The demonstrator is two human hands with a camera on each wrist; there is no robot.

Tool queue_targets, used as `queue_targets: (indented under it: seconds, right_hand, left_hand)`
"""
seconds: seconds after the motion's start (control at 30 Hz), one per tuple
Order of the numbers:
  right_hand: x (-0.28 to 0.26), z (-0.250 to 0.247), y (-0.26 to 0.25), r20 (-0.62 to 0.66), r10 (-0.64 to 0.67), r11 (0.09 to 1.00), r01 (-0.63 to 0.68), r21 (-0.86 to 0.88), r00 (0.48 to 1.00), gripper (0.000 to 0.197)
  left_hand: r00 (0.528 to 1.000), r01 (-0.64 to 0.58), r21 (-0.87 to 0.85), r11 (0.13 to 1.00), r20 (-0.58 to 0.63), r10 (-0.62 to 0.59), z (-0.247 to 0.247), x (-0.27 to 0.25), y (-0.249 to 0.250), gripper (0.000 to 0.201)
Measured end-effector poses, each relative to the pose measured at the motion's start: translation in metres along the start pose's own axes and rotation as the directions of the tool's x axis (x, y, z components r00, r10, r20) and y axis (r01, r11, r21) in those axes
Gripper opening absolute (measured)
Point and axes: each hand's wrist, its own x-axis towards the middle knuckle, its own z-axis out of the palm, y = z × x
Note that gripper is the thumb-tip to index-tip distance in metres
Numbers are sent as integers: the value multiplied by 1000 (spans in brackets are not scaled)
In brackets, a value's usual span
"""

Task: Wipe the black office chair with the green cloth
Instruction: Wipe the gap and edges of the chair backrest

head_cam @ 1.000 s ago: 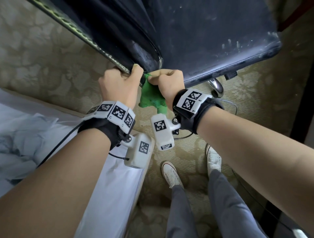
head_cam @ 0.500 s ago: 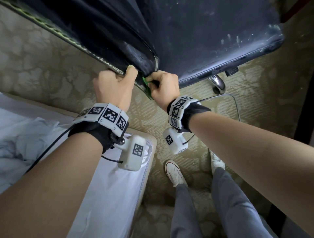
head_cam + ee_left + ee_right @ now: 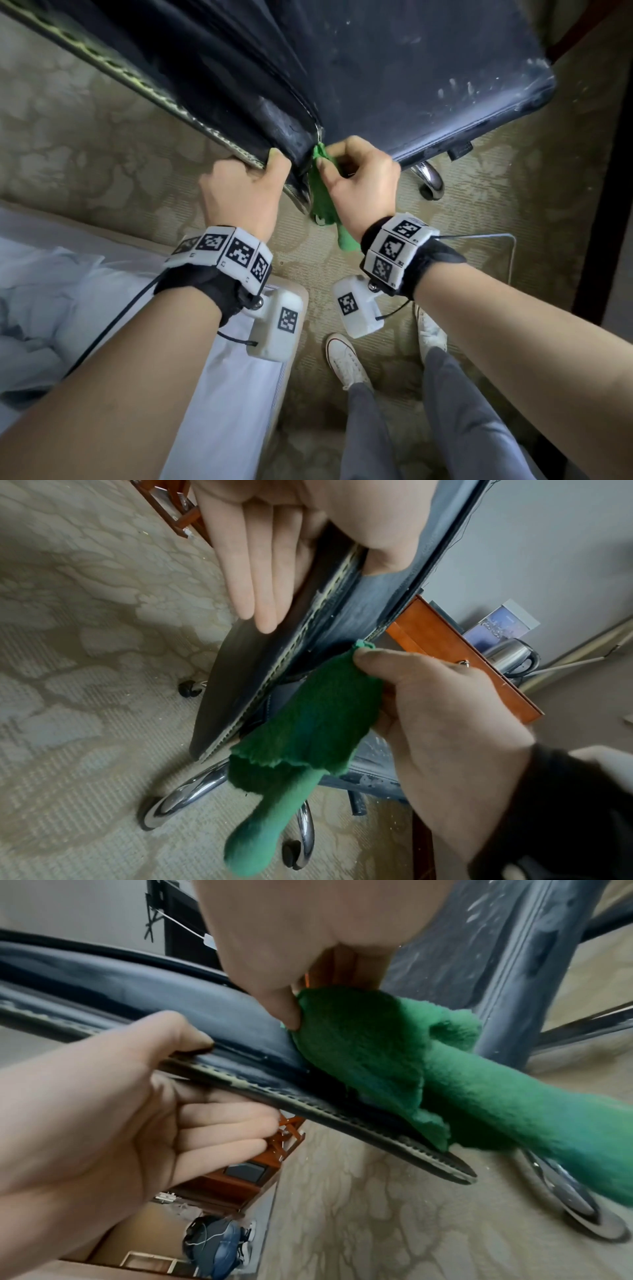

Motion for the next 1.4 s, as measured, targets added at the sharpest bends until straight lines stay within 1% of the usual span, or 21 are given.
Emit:
queue_targets:
  seconds: [0.17,0.3,0.37,0.47,0.57,0.6,0.63,0.7,0.77,0.83,0.93,1.0,1.1,1.2,1.27,1.4]
  right_hand:
    - [2,-3,-11,-116,-115,993,118,18,986,3]
    - [4,-8,-18,-178,-239,970,241,-10,955,3]
    - [5,-8,-17,-178,-263,965,262,-27,948,4]
    - [9,-4,-7,-124,-208,976,196,-97,970,9]
    - [12,4,9,38,-77,969,83,-234,996,6]
    - [12,5,13,72,-44,962,62,-265,996,7]
    - [11,6,15,79,-28,962,48,-269,996,7]
    - [10,5,12,27,-48,975,53,-215,998,6]
    - [9,1,5,-72,-117,984,106,-143,991,8]
    - [9,-2,-1,-144,-177,982,166,-88,974,10]
    - [8,1,-4,-174,-194,981,186,-60,966,12]
    - [8,5,1,-159,-165,985,156,-67,973,13]
    - [10,11,12,-68,-50,993,42,-110,996,11]
    - [11,17,21,-1,31,992,-31,-123,1000,9]
    - [11,21,25,12,61,992,-60,-111,998,12]
    - [10,25,27,24,118,993,-117,-32,993,17]
  left_hand:
    - [997,-70,48,996,25,69,0,-2,4,65]
    - [994,-103,38,994,36,101,1,-5,7,60]
    - [995,-98,30,995,26,98,3,-7,6,61]
    - [998,-66,1,998,18,66,6,-3,3,61]
    - [998,-56,-25,998,32,57,7,-1,1,59]
    - [997,-59,-33,998,40,60,8,-1,1,59]
    - [997,-61,-37,997,47,63,8,-1,1,59]
    - [997,-63,-41,997,49,65,8,0,1,57]
    - [997,-58,-48,997,46,61,8,0,1,56]
    - [997,-55,-51,997,45,57,7,0,3,55]
    - [998,-48,-42,998,50,50,6,-2,4,54]
    - [998,-44,-43,998,52,46,6,-2,4,54]
    - [997,-39,-47,998,66,42,6,-1,3,56]
    - [997,-43,-33,999,59,45,5,-1,3,60]
    - [997,-50,-28,998,56,51,5,-2,3,62]
    - [998,-36,-30,999,46,37,4,-1,2,59]
